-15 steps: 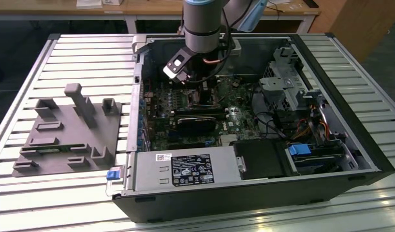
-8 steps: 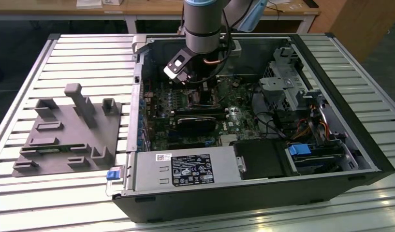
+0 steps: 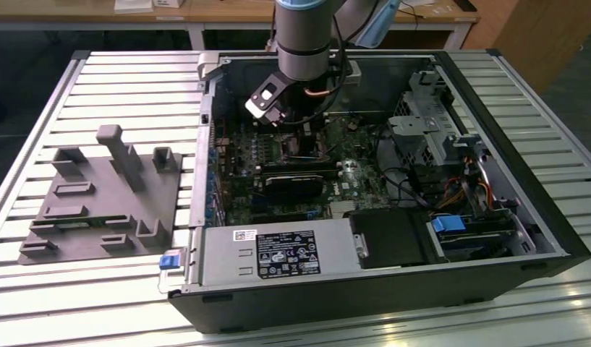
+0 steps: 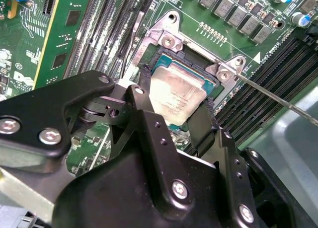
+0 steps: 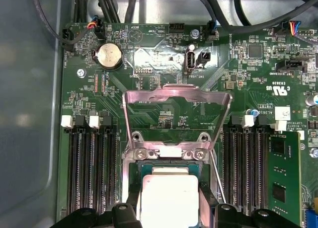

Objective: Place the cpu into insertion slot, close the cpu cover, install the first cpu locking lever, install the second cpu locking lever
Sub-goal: 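Place the cpu into insertion slot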

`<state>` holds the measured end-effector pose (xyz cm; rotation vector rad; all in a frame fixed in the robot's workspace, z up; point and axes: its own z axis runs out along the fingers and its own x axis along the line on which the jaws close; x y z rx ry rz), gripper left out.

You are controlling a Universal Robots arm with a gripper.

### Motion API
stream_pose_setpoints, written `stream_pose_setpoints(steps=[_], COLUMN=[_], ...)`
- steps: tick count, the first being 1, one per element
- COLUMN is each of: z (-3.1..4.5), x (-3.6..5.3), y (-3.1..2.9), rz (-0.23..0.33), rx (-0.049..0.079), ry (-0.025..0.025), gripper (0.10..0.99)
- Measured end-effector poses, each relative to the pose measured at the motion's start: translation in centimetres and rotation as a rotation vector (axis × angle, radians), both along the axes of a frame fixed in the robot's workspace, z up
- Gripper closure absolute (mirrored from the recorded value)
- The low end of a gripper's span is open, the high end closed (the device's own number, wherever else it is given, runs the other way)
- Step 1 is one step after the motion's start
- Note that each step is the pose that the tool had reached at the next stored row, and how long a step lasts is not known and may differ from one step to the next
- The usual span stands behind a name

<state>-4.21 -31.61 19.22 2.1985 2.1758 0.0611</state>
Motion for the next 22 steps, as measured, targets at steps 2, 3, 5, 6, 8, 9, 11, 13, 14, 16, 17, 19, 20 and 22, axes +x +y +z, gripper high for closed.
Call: stream_pose_setpoints(steps=[2,3,5,6,8,9,11,13,14,16,17,19,20,22], z=[-0.01,-0.01,-0.04,-0.04,-0.04,-0.04,-0.04,0.03,0.12,0.39,0.54,0.88,1.06,1.32], x=[0.0,0.0,0.01,0.0,0.0,0.0,0.0,0.0,0.0,0.0,0.0,0.01,0.02,0.05], y=[0.0,0.0,0.01,0.01,0.0,0.0,0.0,0.0,0.0,0.0,0.0,0.0,0.0,0.0], rz=[0.0,0.0,0.0,0.0,0.0,0.0,0.0,0.0,0.0,0.0,0.0,0.0,0.0,0.0], rx=[0.0,0.0,0.001,0.0,0.0,0.0,0.0,0.0,0.0,0.0,0.0,0.0,0.0,0.0], ry=[0.0,-0.0001,-0.0005,-0.0003,-0.0001,-0.0001,-0.0001,-0.0001,-0.0001,-0.0001,0.0,0.0007,0.0011,0.0031], gripper=[0.545,0.545,0.533,0.533,0.471,0.471,0.471,0.471,0.471,0.471,0.471,0.471,0.471,0.486])
